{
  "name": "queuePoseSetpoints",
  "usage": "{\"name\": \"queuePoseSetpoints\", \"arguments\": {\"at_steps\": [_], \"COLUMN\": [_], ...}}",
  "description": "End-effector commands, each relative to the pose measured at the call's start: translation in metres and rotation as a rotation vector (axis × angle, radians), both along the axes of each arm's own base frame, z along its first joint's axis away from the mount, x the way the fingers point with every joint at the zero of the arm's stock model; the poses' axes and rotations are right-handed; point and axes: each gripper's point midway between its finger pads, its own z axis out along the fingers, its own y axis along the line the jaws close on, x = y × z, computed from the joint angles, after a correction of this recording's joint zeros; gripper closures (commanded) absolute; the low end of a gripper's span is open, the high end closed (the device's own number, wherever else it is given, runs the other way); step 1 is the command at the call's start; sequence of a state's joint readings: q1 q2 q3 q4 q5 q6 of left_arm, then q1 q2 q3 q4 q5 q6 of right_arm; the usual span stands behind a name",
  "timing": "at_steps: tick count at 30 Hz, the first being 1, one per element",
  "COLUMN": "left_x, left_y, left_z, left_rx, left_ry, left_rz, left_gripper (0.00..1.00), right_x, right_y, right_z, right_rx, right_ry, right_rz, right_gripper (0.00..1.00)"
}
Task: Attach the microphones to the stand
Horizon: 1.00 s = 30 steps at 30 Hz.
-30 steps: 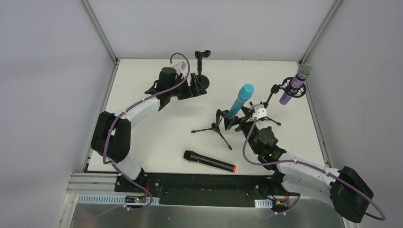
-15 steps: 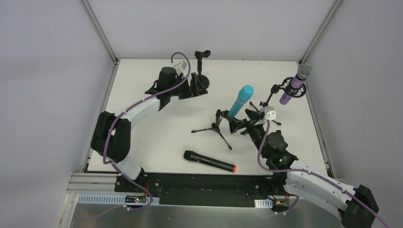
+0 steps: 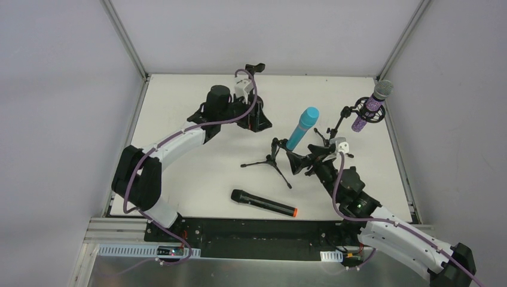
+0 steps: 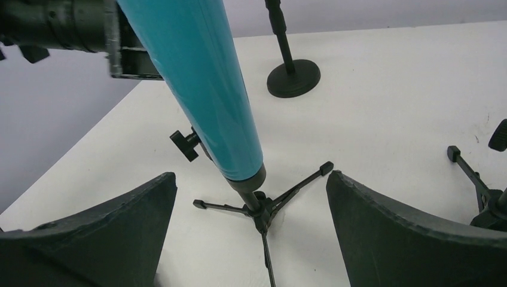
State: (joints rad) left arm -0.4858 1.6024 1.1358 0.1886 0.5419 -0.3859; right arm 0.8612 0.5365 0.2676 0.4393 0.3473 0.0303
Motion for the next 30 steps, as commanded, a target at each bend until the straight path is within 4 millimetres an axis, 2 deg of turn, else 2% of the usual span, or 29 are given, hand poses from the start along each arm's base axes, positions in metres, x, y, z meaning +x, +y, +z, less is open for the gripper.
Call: {"name": "queuePoseSetpoints", "arguments": {"at_steps": [1, 5, 9, 15, 24, 30], "left_x": [-0.045, -0.083, -0.100, -0.108, -0.121, -0.125], "left_y": [-0.024, -0.039, -0.043, -0.045, -0.045, -0.045], "left_z": [0.051, 0.050, 0.053, 0.057, 0.052, 0.047], "left_rx": [0.023, 0.035, -0.003, -0.025, -0.034, -0.028], "left_ry": [-0.360, -0.550, -0.632, -0.656, -0.682, -0.693], "left_rz": [-0.265, -0.431, -0.499, -0.545, -0.629, -0.666], "left_gripper": [0.01, 0.01, 0.01, 0.03, 0.06, 0.07], "right_x": [-0.002, 0.004, 0.014, 0.027, 0.035, 0.042], "right_y": [0.003, 0.001, -0.002, -0.009, -0.012, -0.019], "right_z": [-0.013, -0.022, -0.025, -0.016, -0.001, 0.000], "right_rx": [-0.017, -0.066, -0.094, -0.078, -0.037, -0.010], "right_ry": [0.041, 0.051, 0.062, 0.047, 0.017, 0.032], "right_rz": [0.014, -0.018, -0.071, -0.159, -0.208, -0.265], "right_gripper": [0.01, 0.01, 0.01, 0.01, 0.01, 0.01]}}
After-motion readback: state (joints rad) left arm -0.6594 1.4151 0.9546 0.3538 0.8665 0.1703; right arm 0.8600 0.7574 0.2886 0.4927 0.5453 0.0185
